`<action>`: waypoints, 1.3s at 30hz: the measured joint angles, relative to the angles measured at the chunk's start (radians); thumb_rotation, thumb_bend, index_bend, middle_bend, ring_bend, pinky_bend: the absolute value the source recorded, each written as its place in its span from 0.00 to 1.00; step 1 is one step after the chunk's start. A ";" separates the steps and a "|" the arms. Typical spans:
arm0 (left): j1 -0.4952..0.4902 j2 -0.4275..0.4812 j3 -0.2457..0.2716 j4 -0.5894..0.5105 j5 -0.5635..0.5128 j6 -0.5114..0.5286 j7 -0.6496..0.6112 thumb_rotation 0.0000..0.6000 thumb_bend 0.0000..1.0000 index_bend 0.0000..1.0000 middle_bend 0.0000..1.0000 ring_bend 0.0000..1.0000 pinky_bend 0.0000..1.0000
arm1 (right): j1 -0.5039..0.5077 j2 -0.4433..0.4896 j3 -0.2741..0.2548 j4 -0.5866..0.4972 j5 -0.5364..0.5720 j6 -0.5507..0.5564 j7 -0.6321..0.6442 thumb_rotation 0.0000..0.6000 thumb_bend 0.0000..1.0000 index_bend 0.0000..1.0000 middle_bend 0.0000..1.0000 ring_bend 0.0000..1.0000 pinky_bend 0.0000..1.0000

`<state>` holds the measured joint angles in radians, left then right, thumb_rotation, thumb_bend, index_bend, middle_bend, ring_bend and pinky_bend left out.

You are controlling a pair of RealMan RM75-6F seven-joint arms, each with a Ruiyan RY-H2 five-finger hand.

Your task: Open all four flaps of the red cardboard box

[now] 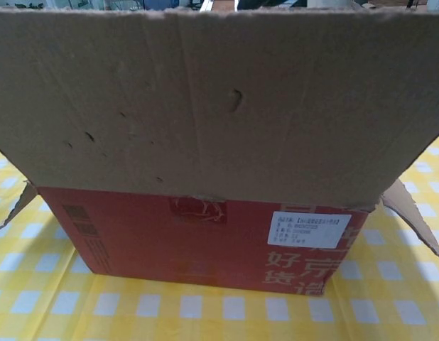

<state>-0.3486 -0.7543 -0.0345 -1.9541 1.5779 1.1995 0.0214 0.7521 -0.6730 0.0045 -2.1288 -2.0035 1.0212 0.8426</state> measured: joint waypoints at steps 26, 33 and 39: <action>0.000 -0.011 -0.003 0.018 -0.010 0.000 -0.012 0.08 0.10 0.43 0.34 0.12 0.00 | -0.006 0.010 -0.021 0.046 0.103 0.009 -0.106 0.88 1.00 0.39 0.13 0.00 0.00; 0.004 -0.024 -0.007 0.041 -0.029 0.006 -0.025 0.09 0.10 0.43 0.34 0.12 0.00 | -0.055 -0.027 0.007 0.084 0.266 -0.009 -0.355 1.00 0.97 0.23 0.13 0.00 0.00; 0.015 -0.037 -0.013 0.060 -0.073 0.017 -0.023 0.40 0.10 0.42 0.34 0.12 0.00 | -0.151 -0.099 0.022 0.130 0.403 0.061 -0.629 1.00 0.69 0.17 0.13 0.00 0.00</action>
<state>-0.3334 -0.7910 -0.0476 -1.8944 1.5054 1.2166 -0.0016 0.6008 -0.7721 0.0261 -1.9987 -1.6005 1.0818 0.2134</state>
